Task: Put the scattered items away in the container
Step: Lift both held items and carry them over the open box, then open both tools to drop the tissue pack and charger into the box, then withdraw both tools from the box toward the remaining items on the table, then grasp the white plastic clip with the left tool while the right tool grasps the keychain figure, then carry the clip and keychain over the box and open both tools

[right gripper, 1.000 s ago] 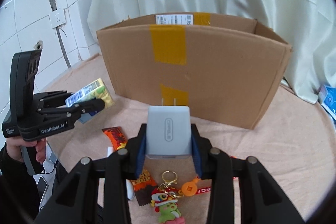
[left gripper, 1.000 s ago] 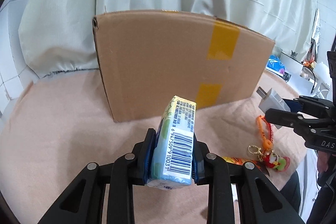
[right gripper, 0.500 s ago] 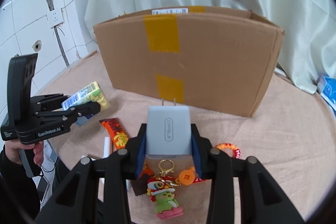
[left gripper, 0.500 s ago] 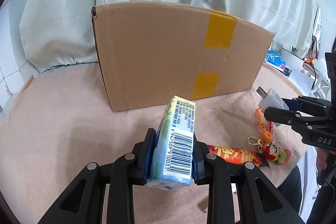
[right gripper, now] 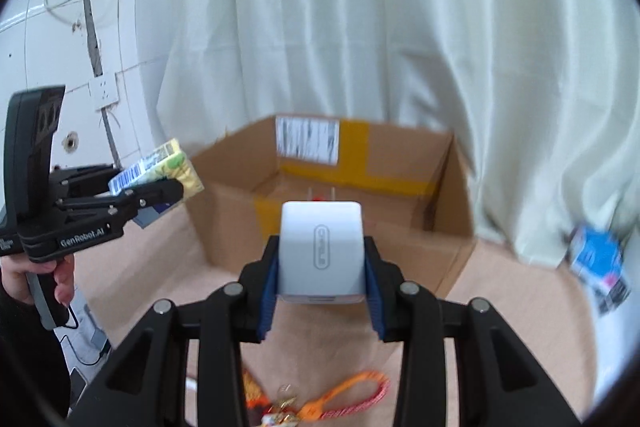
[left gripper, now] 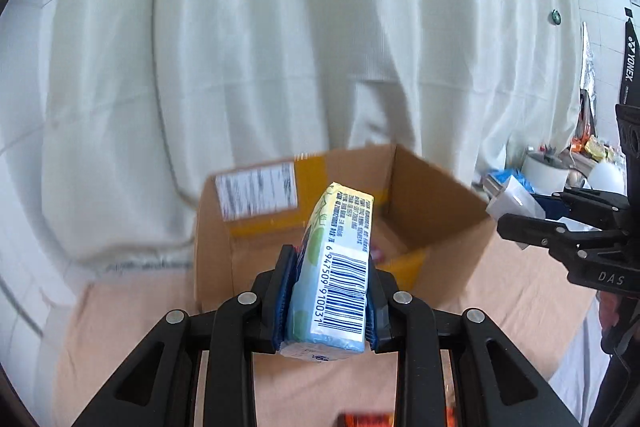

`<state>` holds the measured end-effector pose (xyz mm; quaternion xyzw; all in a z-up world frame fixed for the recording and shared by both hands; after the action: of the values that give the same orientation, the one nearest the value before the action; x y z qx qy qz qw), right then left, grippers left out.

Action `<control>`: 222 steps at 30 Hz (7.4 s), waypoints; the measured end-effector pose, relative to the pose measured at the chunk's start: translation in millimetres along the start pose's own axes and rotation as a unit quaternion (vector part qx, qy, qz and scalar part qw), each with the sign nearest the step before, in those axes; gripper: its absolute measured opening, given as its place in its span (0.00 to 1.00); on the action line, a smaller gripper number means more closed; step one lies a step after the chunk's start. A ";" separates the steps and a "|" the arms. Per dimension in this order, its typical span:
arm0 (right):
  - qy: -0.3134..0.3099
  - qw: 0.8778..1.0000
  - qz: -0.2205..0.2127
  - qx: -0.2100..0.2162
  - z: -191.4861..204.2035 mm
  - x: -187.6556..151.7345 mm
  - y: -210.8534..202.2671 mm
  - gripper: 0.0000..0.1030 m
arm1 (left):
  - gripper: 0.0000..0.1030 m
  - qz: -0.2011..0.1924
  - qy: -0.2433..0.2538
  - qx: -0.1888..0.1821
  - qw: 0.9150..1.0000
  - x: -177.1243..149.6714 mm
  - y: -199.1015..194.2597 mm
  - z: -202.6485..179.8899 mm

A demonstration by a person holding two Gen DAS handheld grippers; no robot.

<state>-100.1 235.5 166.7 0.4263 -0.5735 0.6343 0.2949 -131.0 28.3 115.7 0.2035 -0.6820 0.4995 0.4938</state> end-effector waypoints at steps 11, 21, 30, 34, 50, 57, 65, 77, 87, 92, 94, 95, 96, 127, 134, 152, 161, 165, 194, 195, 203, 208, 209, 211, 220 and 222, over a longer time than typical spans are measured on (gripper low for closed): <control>0.014 0.999 0.040 0.015 -24.4 54.8 87.2 0.41 | 0.29 0.062 -0.010 0.019 0.998 41.8 96.6 27.1; 0.035 0.996 0.084 0.019 -36.3 24.8 138.6 0.41 | 0.29 0.109 -0.025 0.007 0.994 10.9 148.2 36.3; 0.045 0.994 0.101 0.012 -48.0 22.3 151.2 0.42 | 0.32 0.128 -0.035 0.018 0.991 6.3 160.0 39.0; 0.058 0.994 0.089 0.016 -52.2 21.0 145.7 0.71 | 0.35 0.132 -0.043 0.015 0.990 3.5 159.9 39.3; 0.109 0.994 -0.002 0.031 -57.7 29.9 84.3 1.00 | 1.00 0.112 -0.037 0.014 0.993 0.7 123.0 23.4; 0.090 0.995 -0.018 0.039 -39.7 27.5 48.3 1.00 | 1.00 0.098 -0.035 0.013 0.994 -4.5 84.9 13.0; 0.061 0.997 -0.028 0.043 -10.8 18.6 7.7 1.00 | 1.00 0.077 -0.030 0.017 0.996 -27.8 29.9 -1.1; 0.062 0.997 -0.013 0.040 5.2 -25.8 -16.3 1.00 | 1.00 0.074 -0.037 0.003 0.997 -74.1 -6.6 -14.0; 0.053 0.998 0.023 0.033 9.5 -75.9 -13.2 1.00 | 1.00 0.090 -0.048 -0.008 0.995 -121.5 4.3 -22.5; 0.040 0.998 0.049 0.028 14.4 -111.5 -3.8 1.00 | 1.00 0.105 -0.054 -0.006 0.993 -148.9 11.9 -24.6; 0.032 0.997 0.062 0.027 17.6 -123.6 -0.2 1.00 | 1.00 0.108 -0.055 -0.005 0.993 -160.8 11.8 -25.7; 0.030 0.997 0.068 0.026 19.3 -130.8 0.8 1.00 | 1.00 0.111 -0.056 -0.004 0.992 -166.1 11.4 -27.2; 0.029 0.997 0.070 0.026 20.3 -135.4 0.8 1.00 | 1.00 0.108 -0.057 -0.006 0.992 -170.2 8.8 -29.3; 0.013 0.994 0.103 0.044 20.0 -200.5 2.1 1.00 | 1.00 0.109 -0.067 -0.005 0.992 -237.2 26.9 -79.0; 0.013 0.994 0.097 0.052 22.5 -197.7 5.5 1.00 | 1.00 0.111 -0.097 -0.023 0.989 -237.3 19.2 -63.7; 0.003 0.993 0.100 0.061 29.7 -196.7 16.7 1.00 | 1.00 0.083 -0.037 0.036 0.995 -242.5 35.0 -74.1; -0.021 0.993 0.100 0.052 38.8 -199.2 24.6 0.54 | 0.79 0.072 -0.045 -0.004 0.996 -237.1 32.3 -54.8; 0.010 0.994 0.090 0.066 29.5 -194.6 23.1 0.33 | 0.76 0.062 -0.065 -0.019 0.996 -231.0 31.3 -45.4; 0.004 0.992 0.112 0.050 34.8 -192.0 34.7 0.32 | 0.69 0.073 -0.079 -0.017 0.994 -219.9 37.8 -36.5; 0.012 0.992 0.111 0.054 32.8 -190.9 34.3 0.32 | 0.68 0.066 -0.082 -0.018 0.994 -218.1 35.3 -35.7; 0.021 0.996 0.069 0.062 30.9 -165.7 14.0 0.32 | 0.65 0.043 -0.074 -0.019 0.996 -194.8 20.5 -36.6; 0.016 0.998 0.035 0.056 29.7 -143.1 0.2 0.32 | 0.65 0.018 -0.066 -0.014 0.998 -174.4 4.9 -35.9; 0.015 0.998 0.029 0.054 29.3 -136.8 -2.1 0.32 | 0.65 0.012 -0.064 -0.012 0.998 -170.5 2.4 -36.1; 0.011 0.998 0.020 0.053 29.8 -127.7 -5.4 0.32 | 0.65 0.008 -0.061 -0.011 0.998 -162.9 0.2 -35.8; 0.010 0.999 0.004 0.047 29.0 -107.5 -4.0 0.32 | 0.65 -0.008 -0.061 -0.006 0.998 -146.0 -9.7 -29.8; 0.011 0.999 0.001 0.043 28.2 -105.1 -5.8 0.32 | 0.65 -0.007 -0.058 -0.005 0.998 -143.5 -11.0 -29.4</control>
<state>-40.8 220.9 76.5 0.4308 -0.5433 0.6632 0.2818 -47.1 18.8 -4.4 0.2346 -0.7108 0.4799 0.4577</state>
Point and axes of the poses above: each gripper's, at about its wrist camera, not at the fingertips, and y roughly the way its jaws point, z to its left, x to its top, the point moved 2 cm from there along y, roughly the way its jaws point, and after that the axes turned 3 degrees about -x, right-handed, at the moved point
